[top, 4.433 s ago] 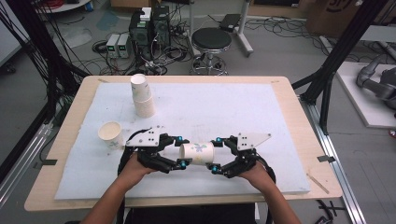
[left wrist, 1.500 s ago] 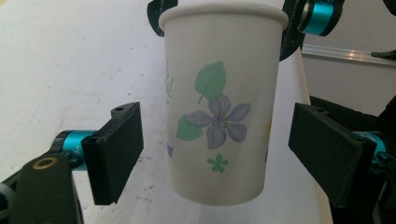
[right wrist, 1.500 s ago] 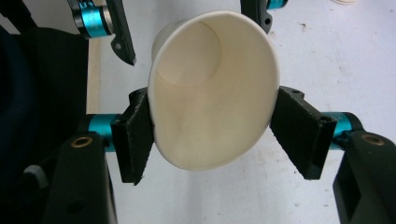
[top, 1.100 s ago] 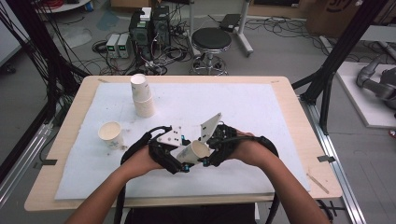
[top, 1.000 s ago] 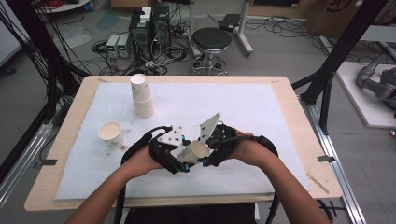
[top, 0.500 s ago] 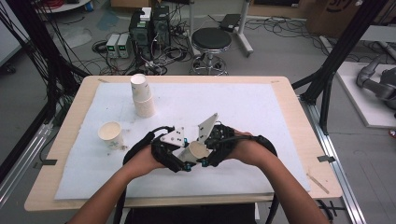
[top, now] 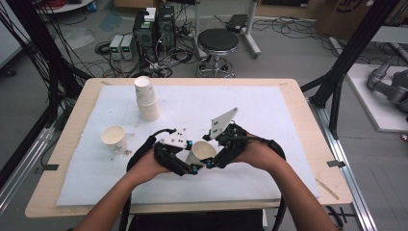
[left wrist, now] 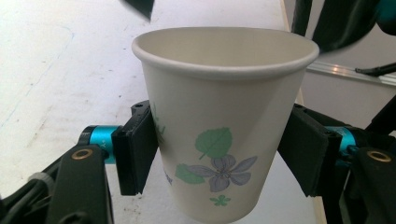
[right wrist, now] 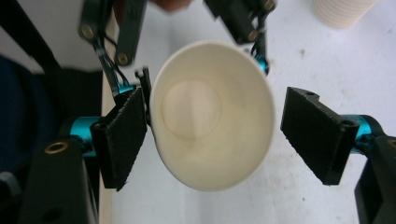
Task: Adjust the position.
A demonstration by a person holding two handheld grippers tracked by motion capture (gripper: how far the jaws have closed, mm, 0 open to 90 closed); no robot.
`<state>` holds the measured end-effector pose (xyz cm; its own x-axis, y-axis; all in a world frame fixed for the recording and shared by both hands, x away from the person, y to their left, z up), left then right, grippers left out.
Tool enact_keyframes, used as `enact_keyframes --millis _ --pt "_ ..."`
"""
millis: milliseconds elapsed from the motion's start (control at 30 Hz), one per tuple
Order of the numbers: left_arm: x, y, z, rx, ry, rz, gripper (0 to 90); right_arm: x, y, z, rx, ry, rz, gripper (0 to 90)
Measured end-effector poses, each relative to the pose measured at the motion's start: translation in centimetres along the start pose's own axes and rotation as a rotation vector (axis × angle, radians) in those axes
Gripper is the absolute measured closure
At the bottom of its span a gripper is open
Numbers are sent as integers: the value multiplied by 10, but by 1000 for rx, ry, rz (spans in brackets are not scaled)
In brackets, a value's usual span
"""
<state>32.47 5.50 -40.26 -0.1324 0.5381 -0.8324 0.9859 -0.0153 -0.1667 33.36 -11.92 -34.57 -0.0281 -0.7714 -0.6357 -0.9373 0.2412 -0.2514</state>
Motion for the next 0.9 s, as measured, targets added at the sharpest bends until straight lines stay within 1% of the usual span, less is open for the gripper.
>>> enact_keyframes --millis 67,133,200,267,333,367,400,433,467,500,533,567,600,667,700,733,767,800,833,900 --pt "3 0 0 -5 -14 -8 320 2 -2 -4 1 -48 42 216" --pt "6 1 -2 -15 -28 -16 320 6 -5 -9 17 -90 80 216" --pt "8 1 -3 -23 -49 -26 317 13 -8 -13 30 -141 130 216" --pt "12 2 -5 -34 -78 -36 317 19 -10 -16 47 -174 165 216" --pt "15 3 -7 -52 -96 -44 317 28 -12 -19 81 -212 205 216" --pt "15 3 -7 -52 -96 -44 317 28 -12 -19 81 -212 205 216" --pt "18 4 -9 -71 -121 -53 317 38 -14 -22 112 -248 250 216" --pt "18 4 -9 -71 -121 -53 317 42 -13 -23 125 -256 264 216" --pt "21 5 -11 -86 -142 -63 318 49 -13 -23 154 -266 285 216" --pt "25 6 -13 -113 -171 -78 317 55 -13 -24 173 -280 299 217" --pt "25 6 -13 -113 -171 -78 317 59 -13 -25 190 -287 311 217" --pt "30 8 -15 -141 -202 -90 317 67 -13 -25 224 -298 324 217" --pt "33 8 -17 -150 -217 -92 317 71 -13 -26 239 -304 335 217" --pt "36 8 -20 -177 -252 -98 318 86 -12 -28 293 -316 370 217" --pt "39 9 -22 -191 -269 -99 318 91 -12 -28 308 -321 380 217" --pt "40 8 -23 -198 -287 -104 318 99 -12 -29 340 -324 398 217" --pt "41 8 -25 -208 -303 -105 318 104 -11 -30 355 -324 416 216" --pt "42 8 -27 -220 -318 -103 318 111 -11 -31 380 -331 429 217" --pt "43 7 -28 -226 -322 -101 318 119 -10 -32 403 -334 452 217" --pt "44 7 -29 -240 -344 -98 318 132 -8 -33 438 -331 481 217"
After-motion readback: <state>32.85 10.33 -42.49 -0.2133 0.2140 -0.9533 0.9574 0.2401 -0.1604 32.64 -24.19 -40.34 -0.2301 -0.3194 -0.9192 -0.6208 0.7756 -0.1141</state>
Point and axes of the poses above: each handheld gripper's, and its own axes: z roughly forward along the jaws, x roughly out of its underside, y roughly to its left, the point moved 3 cm from there along z, roughly forward along the jaws, and after that the axes turned 14 degrees about x, right-handed, at the moved point
